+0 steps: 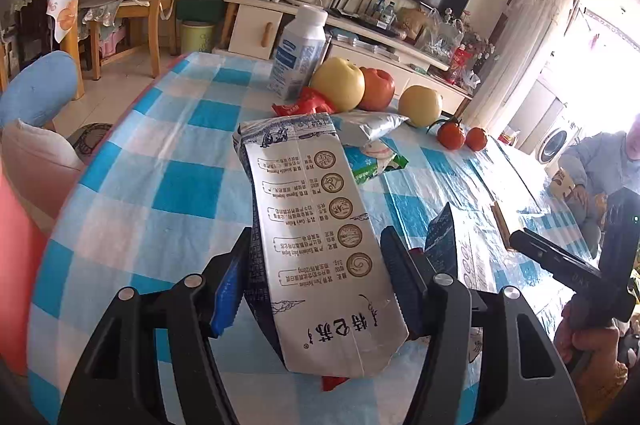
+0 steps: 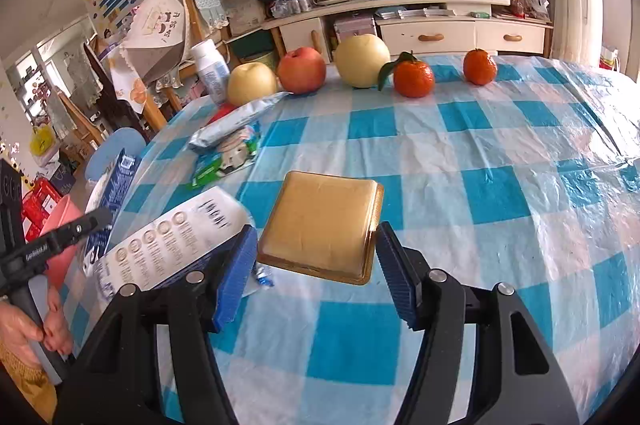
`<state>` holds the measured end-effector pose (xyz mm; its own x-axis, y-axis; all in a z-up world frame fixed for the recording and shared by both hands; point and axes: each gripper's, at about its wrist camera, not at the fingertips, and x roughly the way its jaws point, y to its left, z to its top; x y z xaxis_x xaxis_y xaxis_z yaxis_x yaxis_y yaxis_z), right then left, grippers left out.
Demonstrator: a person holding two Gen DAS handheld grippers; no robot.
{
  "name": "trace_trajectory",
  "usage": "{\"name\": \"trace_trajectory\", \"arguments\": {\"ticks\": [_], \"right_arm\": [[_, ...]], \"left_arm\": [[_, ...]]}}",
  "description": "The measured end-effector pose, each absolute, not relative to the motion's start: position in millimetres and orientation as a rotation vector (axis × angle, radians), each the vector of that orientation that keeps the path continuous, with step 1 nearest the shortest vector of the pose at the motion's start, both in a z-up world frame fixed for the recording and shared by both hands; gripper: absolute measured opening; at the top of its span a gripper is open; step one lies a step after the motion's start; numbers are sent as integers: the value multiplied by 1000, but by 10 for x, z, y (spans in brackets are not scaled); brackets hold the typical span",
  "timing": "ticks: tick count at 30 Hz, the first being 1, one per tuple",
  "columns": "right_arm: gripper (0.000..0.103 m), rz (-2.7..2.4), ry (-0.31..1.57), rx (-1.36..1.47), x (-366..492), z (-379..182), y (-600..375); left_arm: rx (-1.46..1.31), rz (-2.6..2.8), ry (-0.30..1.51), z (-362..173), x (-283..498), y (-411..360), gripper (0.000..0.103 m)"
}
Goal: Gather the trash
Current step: 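Carry the milk carton and gold package to the pink bucket while both tools open over it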
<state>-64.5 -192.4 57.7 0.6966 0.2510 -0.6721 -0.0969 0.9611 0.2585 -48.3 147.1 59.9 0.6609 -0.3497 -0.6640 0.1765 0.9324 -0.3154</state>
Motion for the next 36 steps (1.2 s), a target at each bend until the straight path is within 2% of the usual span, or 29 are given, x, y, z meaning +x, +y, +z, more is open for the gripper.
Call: {"name": "trace_trajectory", "arguments": {"ticks": [20,36], "right_arm": [[62,239,682,108,-920,1086,-1219],[62,446,637,29,-913,1427,-103]], "left_arm": [[-251,-279,735,899,-595,1964,64],[-306,-157,692,1071,-620,2543,64]]}}
